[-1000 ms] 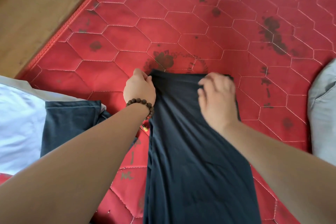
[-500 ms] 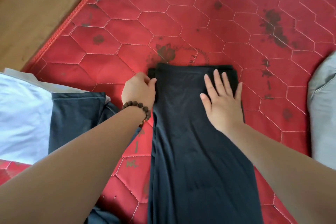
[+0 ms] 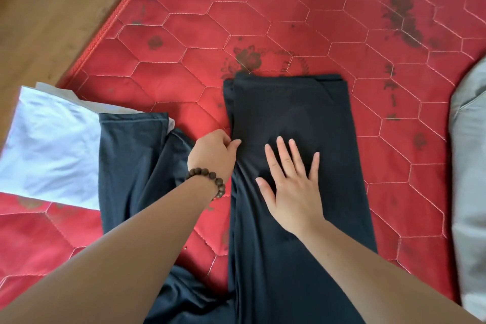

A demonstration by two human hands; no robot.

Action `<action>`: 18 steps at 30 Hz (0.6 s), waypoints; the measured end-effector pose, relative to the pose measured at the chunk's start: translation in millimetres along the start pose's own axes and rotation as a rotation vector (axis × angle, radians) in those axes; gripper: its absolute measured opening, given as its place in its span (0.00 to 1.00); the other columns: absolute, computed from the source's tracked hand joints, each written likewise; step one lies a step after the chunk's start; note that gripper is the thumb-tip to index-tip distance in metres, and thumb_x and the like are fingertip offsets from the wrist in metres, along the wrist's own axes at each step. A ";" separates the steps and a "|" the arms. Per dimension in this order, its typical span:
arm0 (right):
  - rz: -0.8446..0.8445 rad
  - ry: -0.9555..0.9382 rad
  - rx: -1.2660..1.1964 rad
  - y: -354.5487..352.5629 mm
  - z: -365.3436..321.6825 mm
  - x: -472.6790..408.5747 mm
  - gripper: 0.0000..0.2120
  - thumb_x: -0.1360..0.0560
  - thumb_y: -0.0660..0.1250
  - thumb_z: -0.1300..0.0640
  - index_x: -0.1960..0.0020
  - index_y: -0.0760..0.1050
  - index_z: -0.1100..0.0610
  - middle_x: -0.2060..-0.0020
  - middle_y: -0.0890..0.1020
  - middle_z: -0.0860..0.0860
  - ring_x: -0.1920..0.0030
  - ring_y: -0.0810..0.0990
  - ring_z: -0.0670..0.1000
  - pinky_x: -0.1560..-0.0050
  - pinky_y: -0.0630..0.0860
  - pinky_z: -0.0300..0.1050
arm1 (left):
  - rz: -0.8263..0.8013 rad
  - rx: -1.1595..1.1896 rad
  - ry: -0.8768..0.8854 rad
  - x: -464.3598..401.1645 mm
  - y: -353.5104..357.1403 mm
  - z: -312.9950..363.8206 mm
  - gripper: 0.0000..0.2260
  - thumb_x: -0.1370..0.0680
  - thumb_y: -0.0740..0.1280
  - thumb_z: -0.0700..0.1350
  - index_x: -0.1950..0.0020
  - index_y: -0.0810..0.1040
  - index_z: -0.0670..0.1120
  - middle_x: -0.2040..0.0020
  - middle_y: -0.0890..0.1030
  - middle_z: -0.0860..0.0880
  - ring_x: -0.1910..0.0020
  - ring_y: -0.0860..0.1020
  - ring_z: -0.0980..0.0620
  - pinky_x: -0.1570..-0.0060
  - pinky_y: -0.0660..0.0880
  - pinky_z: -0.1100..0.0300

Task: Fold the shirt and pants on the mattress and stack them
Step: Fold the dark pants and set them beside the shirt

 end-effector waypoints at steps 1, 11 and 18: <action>-0.001 -0.015 0.007 0.2 1.6 1.2 0.30 0.20 0.47 0.39 0.22 0.54 0.50 0.22 0.54 0.52 0.22 0.51 0.54 0.27 0.48 0.69 | -0.008 -0.001 0.005 1.6 0.9 1.3 0.11 0.22 0.65 0.55 0.60 0.74 0.49 0.67 0.75 0.54 0.63 0.75 0.50 0.64 0.69 0.58; 0.037 0.335 -0.022 -6.6 74.8 31.8 0.30 0.21 0.42 0.39 0.22 0.52 0.49 0.22 0.54 0.52 0.22 0.49 0.54 0.28 0.45 0.70 | -0.053 -0.294 0.102 49.8 16.1 4.4 0.14 0.23 0.65 0.56 0.61 0.67 0.49 0.55 0.75 0.48 0.56 0.77 0.44 0.64 0.66 0.56; 0.049 -0.036 -0.018 6.0 18.7 65.7 0.28 0.20 0.50 0.44 0.23 0.57 0.54 0.23 0.57 0.52 0.22 0.51 0.54 0.28 0.50 0.70 | 0.072 -0.208 0.405 102.4 40.9 38.1 0.17 0.27 0.66 0.38 0.38 0.75 0.40 0.36 0.73 0.39 0.38 0.71 0.37 0.39 0.68 0.47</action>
Point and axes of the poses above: each hand's wrist, its own x-axis away from the middle knuckle, its own y-axis out of the palm, z = x × y, the point moved 5 cm from there along -x, towards the middle knuckle
